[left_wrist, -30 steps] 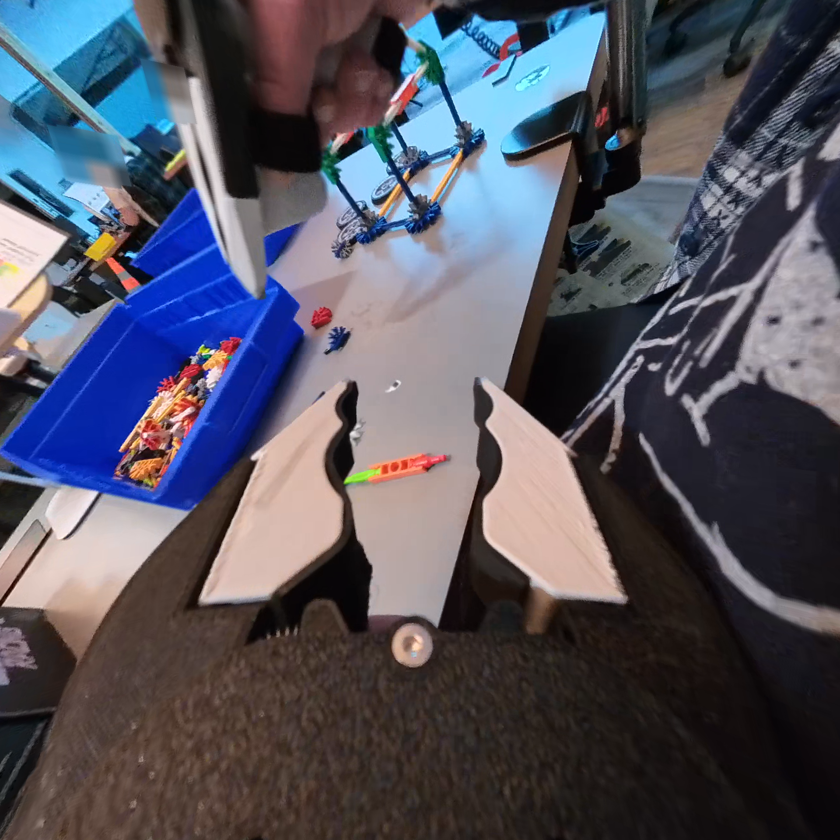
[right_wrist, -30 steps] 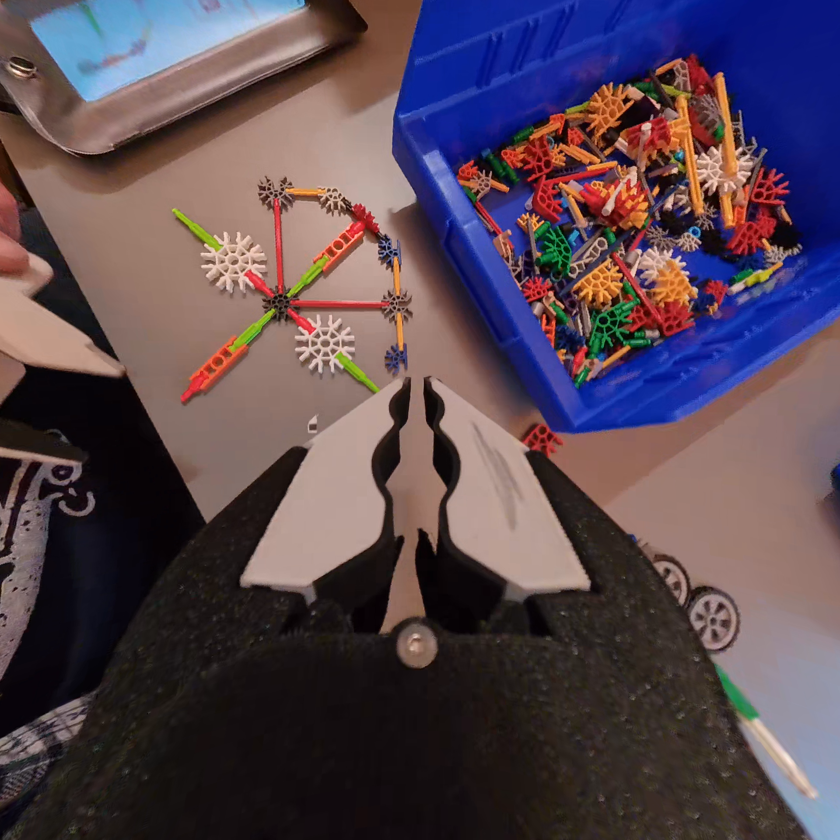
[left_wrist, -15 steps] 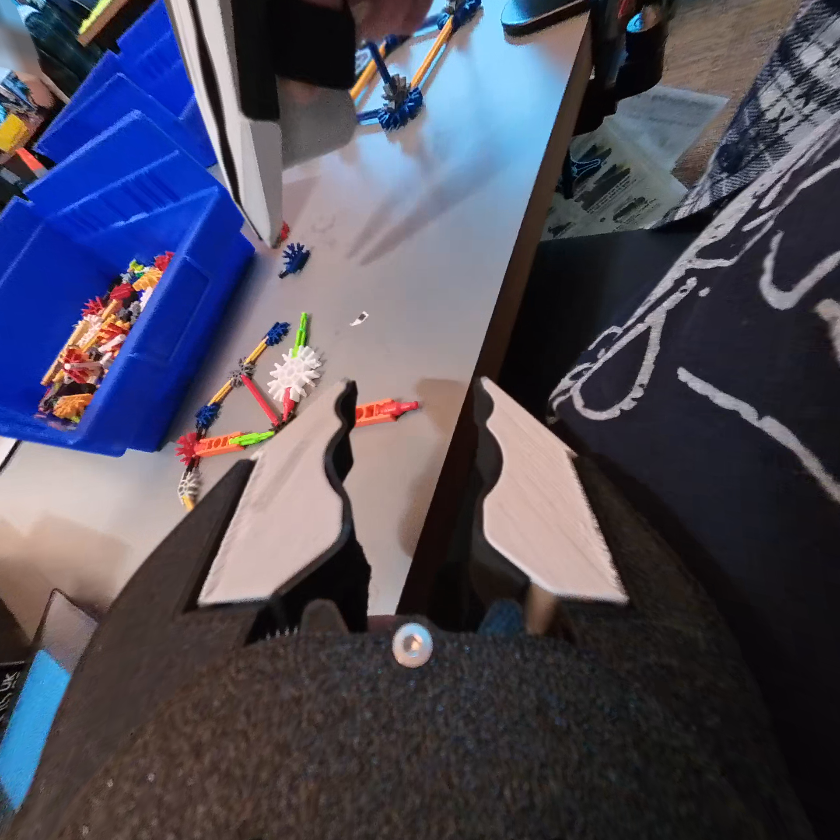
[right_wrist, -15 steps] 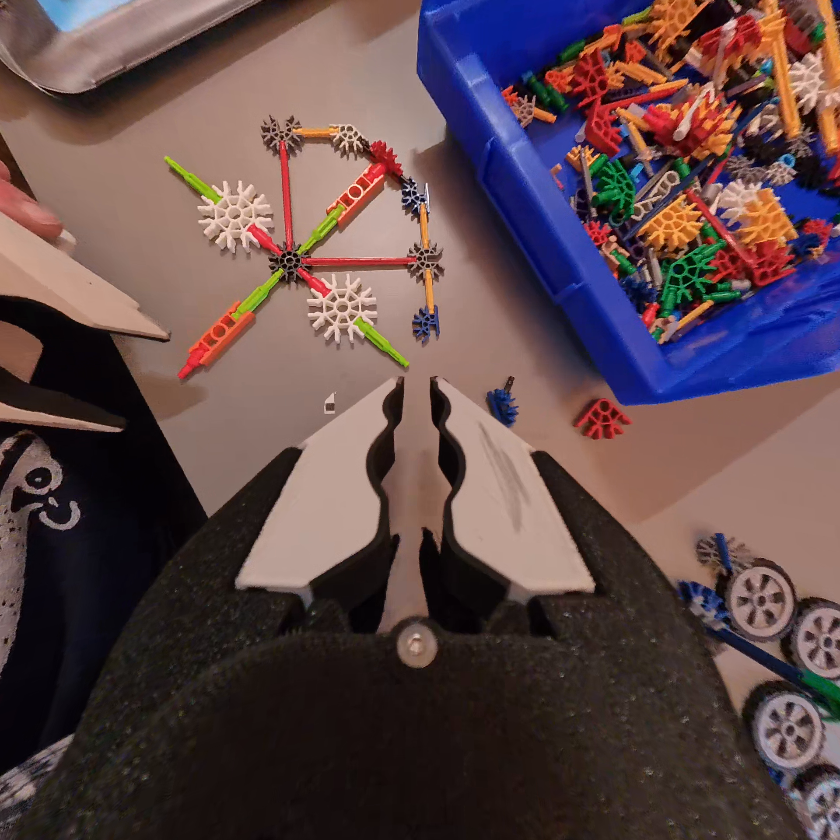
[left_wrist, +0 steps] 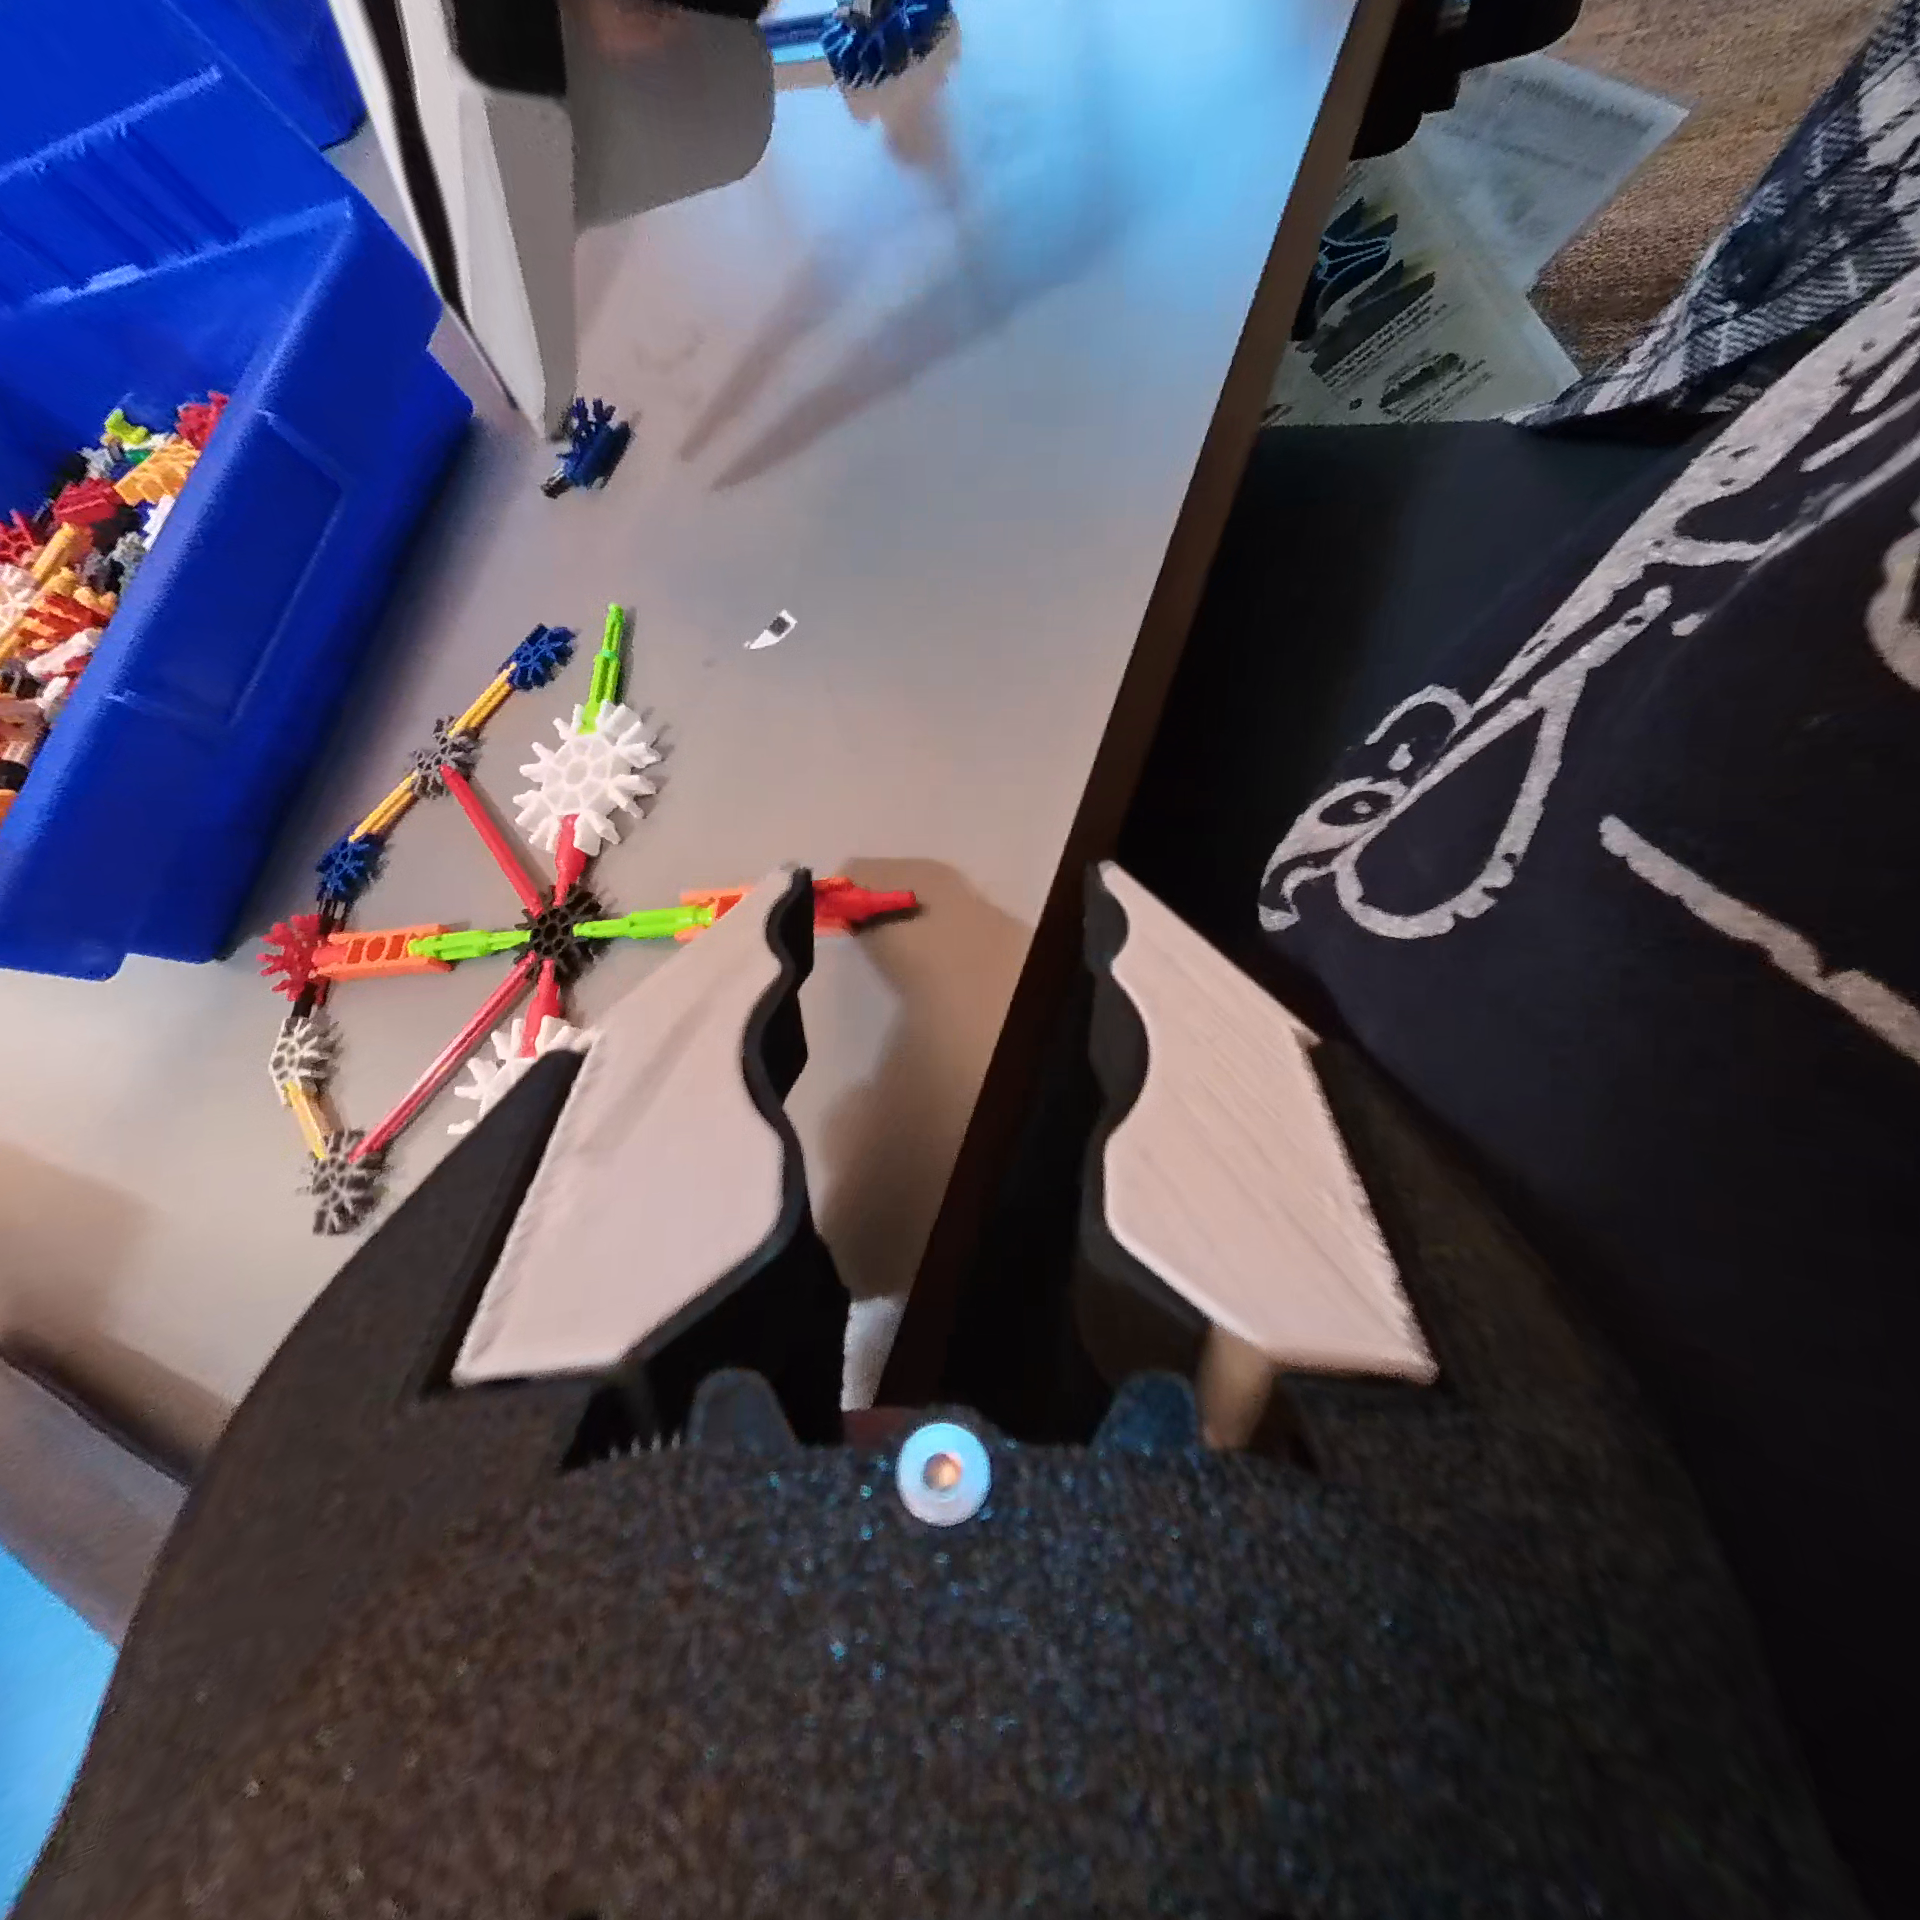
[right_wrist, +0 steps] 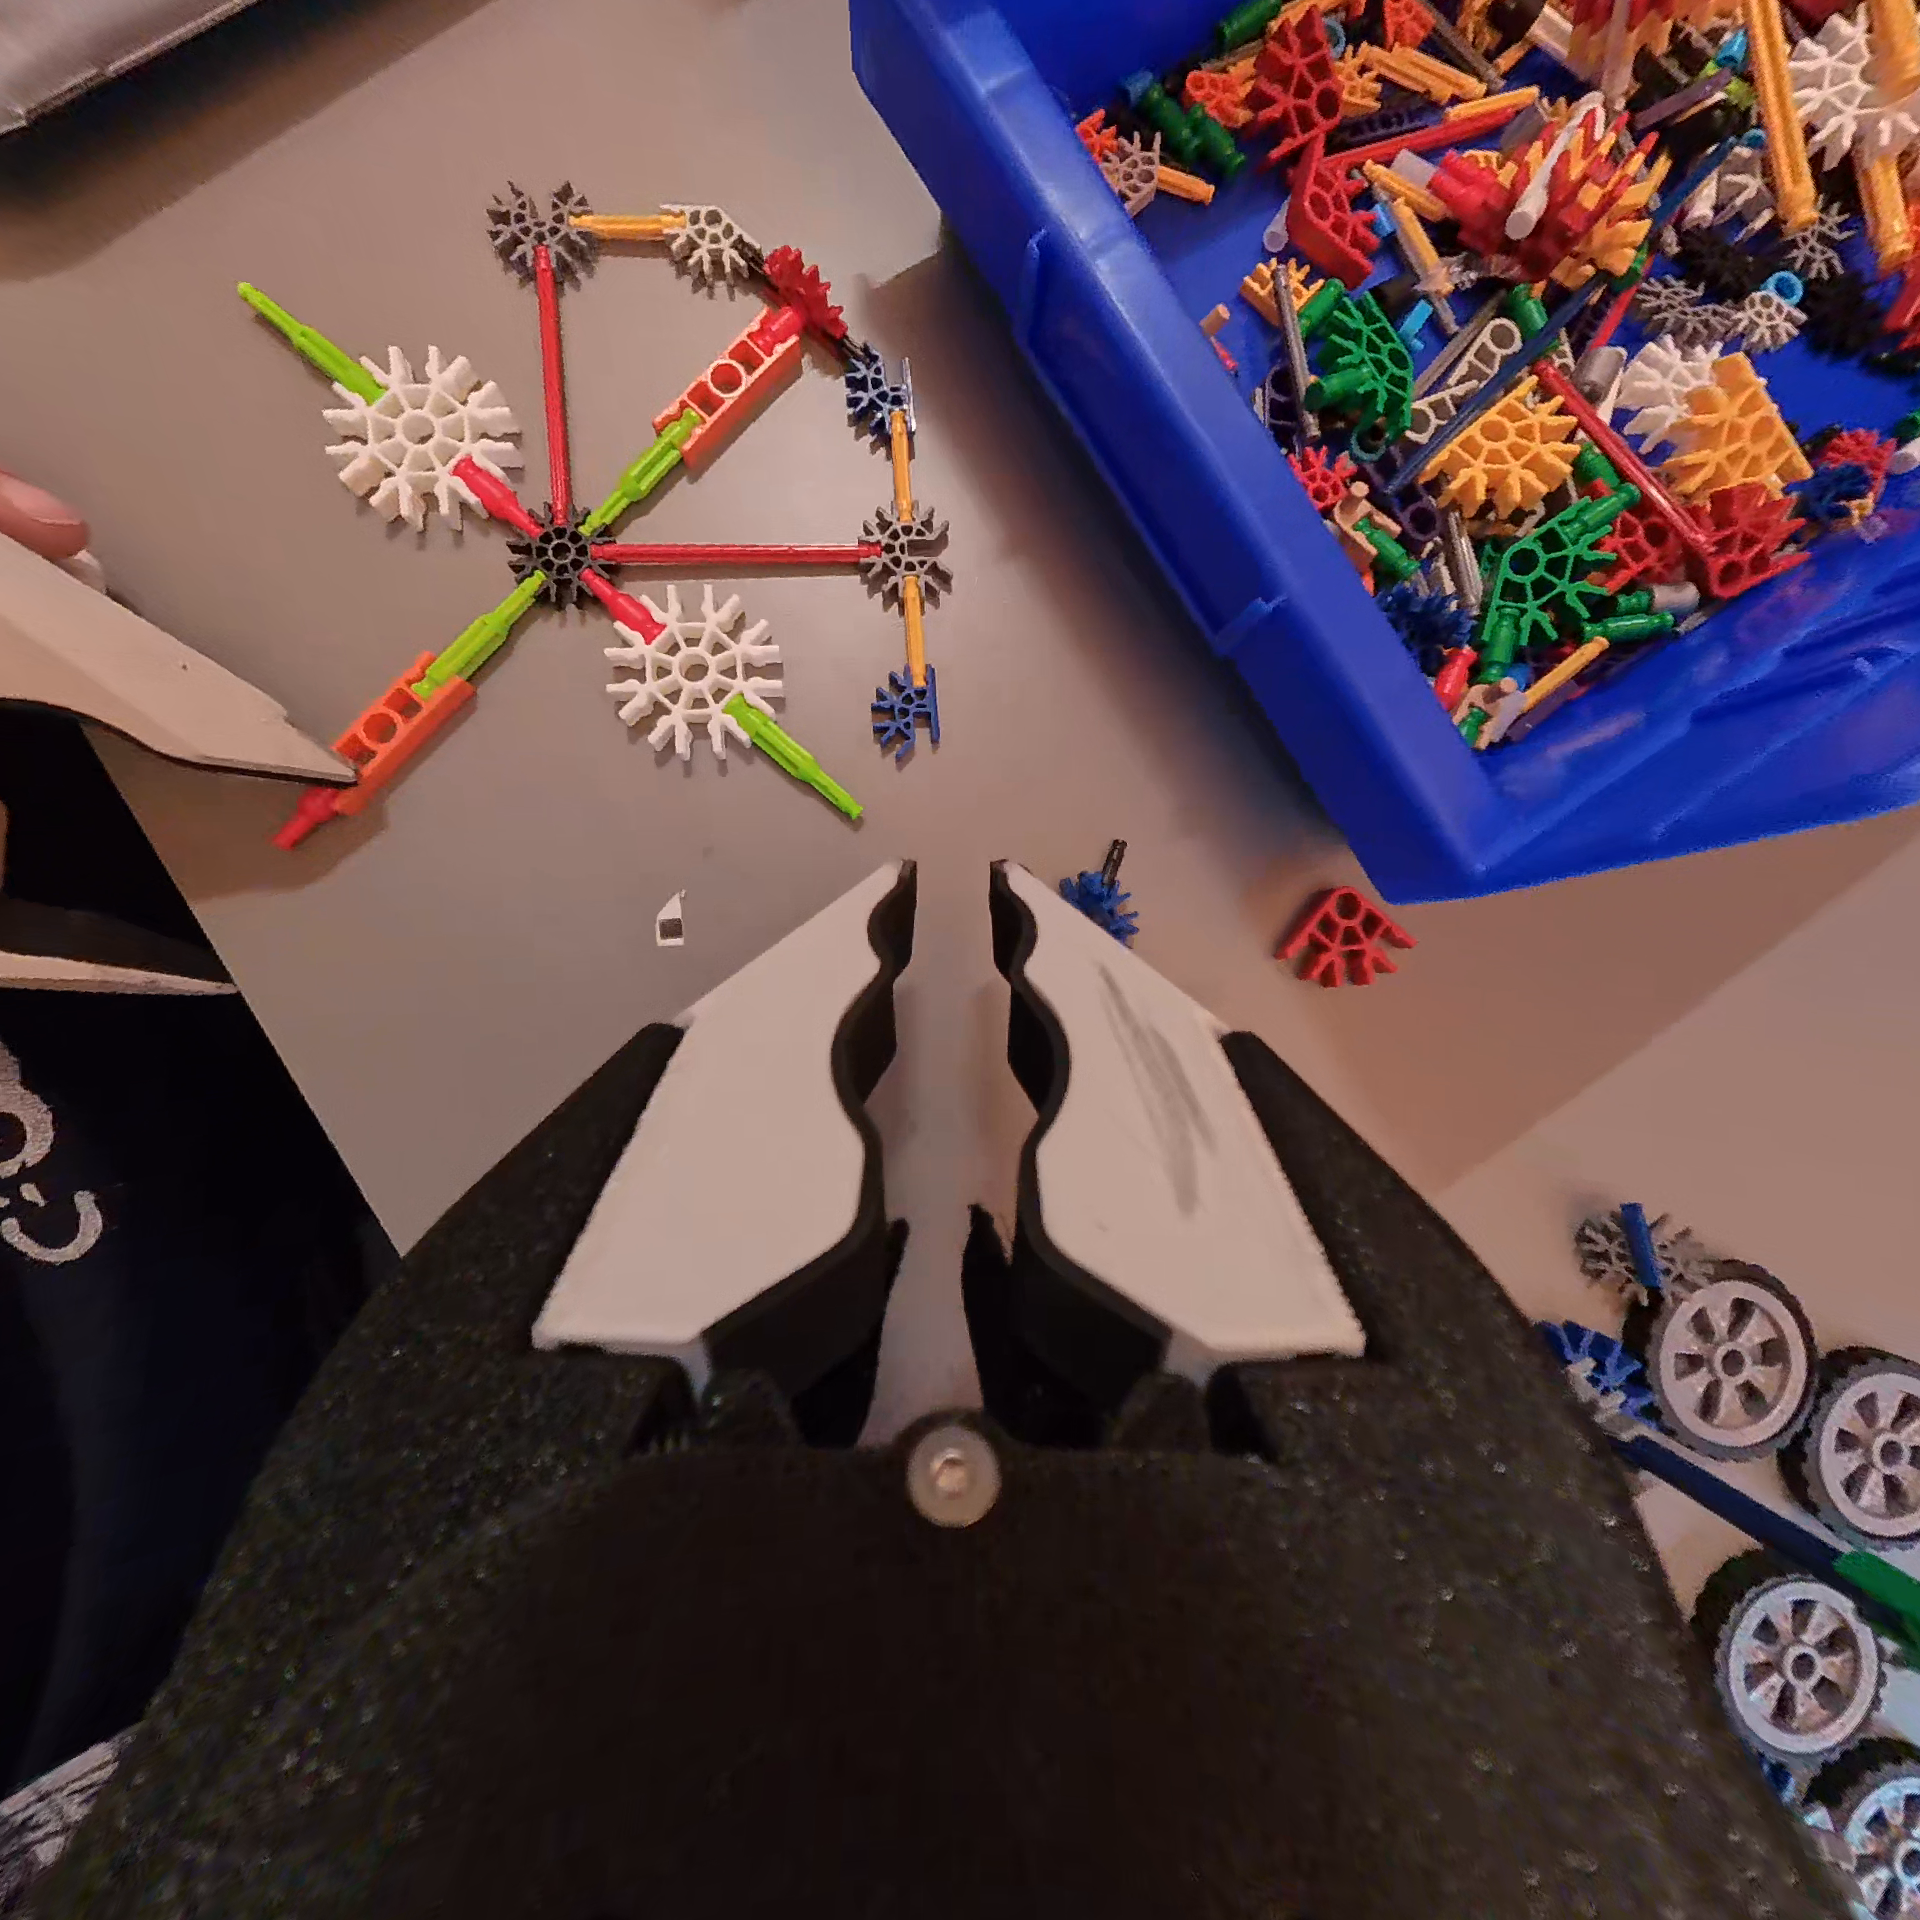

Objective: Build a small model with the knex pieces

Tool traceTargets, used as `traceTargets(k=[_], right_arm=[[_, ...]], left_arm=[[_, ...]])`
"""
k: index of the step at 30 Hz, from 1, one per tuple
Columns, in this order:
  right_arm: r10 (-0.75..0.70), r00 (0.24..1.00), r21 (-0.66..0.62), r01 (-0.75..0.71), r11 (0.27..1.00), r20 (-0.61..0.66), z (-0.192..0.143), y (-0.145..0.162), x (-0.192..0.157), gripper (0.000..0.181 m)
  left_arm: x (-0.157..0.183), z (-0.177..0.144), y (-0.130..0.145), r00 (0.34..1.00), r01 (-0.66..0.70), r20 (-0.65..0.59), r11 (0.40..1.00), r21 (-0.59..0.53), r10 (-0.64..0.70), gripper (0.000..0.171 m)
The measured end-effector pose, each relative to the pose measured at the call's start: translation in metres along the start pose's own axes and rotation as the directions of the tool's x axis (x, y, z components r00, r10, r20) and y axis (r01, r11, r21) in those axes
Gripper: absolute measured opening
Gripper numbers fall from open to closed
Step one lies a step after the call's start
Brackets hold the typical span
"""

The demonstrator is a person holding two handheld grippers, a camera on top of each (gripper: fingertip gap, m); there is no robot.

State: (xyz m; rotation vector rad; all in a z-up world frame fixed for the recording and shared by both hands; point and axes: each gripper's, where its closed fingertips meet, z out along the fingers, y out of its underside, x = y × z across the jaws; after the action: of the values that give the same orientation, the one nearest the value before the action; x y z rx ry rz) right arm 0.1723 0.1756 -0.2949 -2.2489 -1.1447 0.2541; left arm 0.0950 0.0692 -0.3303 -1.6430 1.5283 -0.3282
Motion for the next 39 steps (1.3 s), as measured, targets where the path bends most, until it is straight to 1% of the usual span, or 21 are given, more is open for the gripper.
traceTargets(k=[8,13,18,25,31,34,37,39], right_arm=[[-0.001,1.000,0.007,0.001,1.000,0.010,0.002,0.000,0.002,0.017],[-0.002,1.000,0.027,0.001,1.000,0.006,0.000,-0.008,0.004,0.020],[0.003,1.000,0.050,-0.004,0.999,0.013,-0.003,-0.016,0.007,0.020],[0.015,0.999,0.089,-0.011,0.996,-0.040,-0.015,-0.029,0.023,0.020],[0.035,0.991,0.141,-0.017,0.990,-0.127,-0.031,-0.054,0.051,0.020],[0.015,0.989,0.126,0.004,0.992,-0.149,-0.031,-0.065,0.060,0.019],[-0.028,0.987,0.070,0.040,0.997,-0.158,-0.023,-0.076,0.068,0.020],[-0.051,0.989,0.033,0.056,0.998,-0.136,-0.015,-0.084,0.070,0.020]], left_arm=[[-0.001,-0.004,0.002,1.000,0.013,0.012,1.000,-0.009,-0.013,0.051],[-0.002,-0.008,-0.007,0.999,0.031,0.014,0.998,0.056,-0.032,0.054],[0.000,-0.005,0.000,0.999,0.045,-0.004,0.998,0.032,-0.045,0.055],[-0.005,-0.009,0.002,0.998,0.064,0.009,0.997,0.039,-0.065,0.055],[-0.014,-0.012,-0.005,0.997,0.065,0.037,0.993,0.103,-0.069,0.057],[-0.015,-0.012,-0.007,0.996,0.078,0.028,0.989,0.122,-0.082,0.058],[-0.014,-0.011,-0.006,0.996,0.078,0.032,0.990,0.120,-0.082,0.058],[-0.013,-0.010,-0.005,0.996,0.082,0.026,0.989,0.121,-0.085,0.058]])
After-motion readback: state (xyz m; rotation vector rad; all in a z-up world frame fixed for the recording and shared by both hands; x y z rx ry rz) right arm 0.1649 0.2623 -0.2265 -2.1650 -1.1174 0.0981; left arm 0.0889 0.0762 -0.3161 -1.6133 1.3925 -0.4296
